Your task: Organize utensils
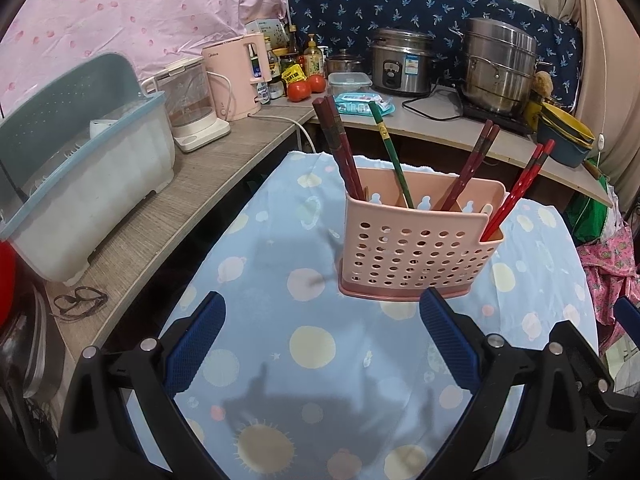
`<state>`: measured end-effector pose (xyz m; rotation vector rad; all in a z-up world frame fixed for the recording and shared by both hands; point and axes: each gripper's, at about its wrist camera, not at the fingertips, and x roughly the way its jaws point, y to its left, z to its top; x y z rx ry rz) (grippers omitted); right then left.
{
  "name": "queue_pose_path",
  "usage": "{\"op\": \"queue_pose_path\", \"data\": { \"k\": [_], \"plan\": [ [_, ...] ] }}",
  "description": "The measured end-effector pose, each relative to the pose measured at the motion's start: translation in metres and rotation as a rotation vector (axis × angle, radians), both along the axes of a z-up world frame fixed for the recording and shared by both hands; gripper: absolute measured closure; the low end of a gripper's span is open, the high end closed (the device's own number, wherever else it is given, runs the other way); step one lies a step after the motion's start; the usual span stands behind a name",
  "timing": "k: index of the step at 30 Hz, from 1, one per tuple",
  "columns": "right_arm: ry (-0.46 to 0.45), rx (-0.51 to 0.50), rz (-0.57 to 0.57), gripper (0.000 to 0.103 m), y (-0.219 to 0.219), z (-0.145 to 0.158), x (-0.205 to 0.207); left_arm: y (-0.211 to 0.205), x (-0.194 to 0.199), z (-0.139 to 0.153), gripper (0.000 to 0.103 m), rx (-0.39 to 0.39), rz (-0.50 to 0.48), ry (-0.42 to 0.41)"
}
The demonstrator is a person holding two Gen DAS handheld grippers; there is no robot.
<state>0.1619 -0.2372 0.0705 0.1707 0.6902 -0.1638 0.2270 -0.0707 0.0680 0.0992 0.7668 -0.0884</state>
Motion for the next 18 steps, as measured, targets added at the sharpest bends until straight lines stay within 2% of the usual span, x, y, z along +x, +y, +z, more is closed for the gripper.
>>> {"op": "queue_pose_path", "data": {
  "k": [18],
  "plan": [
    [0.0, 0.001, 0.0, 0.006, -0.0001, -0.0002, -0.0005, 0.0013, -0.0003, -0.0032, 0.01, 0.008, -0.002, 0.007]
  ]
}}
